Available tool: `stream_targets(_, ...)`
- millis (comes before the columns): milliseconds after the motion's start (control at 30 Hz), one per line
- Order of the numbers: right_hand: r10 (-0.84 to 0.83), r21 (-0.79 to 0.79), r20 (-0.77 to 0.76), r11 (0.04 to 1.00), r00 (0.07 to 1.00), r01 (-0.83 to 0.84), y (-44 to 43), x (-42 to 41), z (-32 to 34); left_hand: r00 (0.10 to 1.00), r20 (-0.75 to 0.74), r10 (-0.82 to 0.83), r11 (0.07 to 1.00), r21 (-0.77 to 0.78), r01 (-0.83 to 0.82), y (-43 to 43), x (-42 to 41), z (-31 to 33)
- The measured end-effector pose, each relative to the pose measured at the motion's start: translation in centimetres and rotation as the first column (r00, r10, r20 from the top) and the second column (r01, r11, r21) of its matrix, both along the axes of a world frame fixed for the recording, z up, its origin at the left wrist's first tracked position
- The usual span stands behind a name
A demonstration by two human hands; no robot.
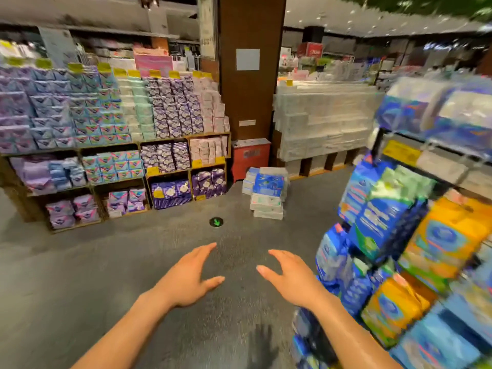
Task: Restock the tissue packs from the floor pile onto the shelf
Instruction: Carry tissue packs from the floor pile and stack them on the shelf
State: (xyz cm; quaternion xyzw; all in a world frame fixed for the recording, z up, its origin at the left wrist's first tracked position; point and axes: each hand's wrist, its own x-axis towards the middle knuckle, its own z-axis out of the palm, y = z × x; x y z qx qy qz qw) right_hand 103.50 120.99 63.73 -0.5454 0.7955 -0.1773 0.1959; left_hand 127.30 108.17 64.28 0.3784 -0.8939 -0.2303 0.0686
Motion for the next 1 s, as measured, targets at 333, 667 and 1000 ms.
stream_targets(333, 0.085, -0.029, 0.033, 0.996, 0.996, -0.084, -28.2, -10.8, -0.8, 0.999, -0.037, 0.009, 1.0, -0.001, -0.009, -27.9, -11.2, -1.2)
stream_targets(667, -0.171, -0.038, 0.076, 0.984, 0.982, 0.175, -54.9, -22.8, -1.8, 0.978, 0.02, -0.206, 0.976, -0.065, 0.207, -59.0, -27.3, 0.4)
stream_targets(1000, -0.317, -0.013, 0.137, 0.947, 0.938, 0.322, -73.5, -43.6, -6.9, 0.918, 0.005, -0.397, 0.917, -0.05, 0.396, -80.3, -50.0, -3.1)
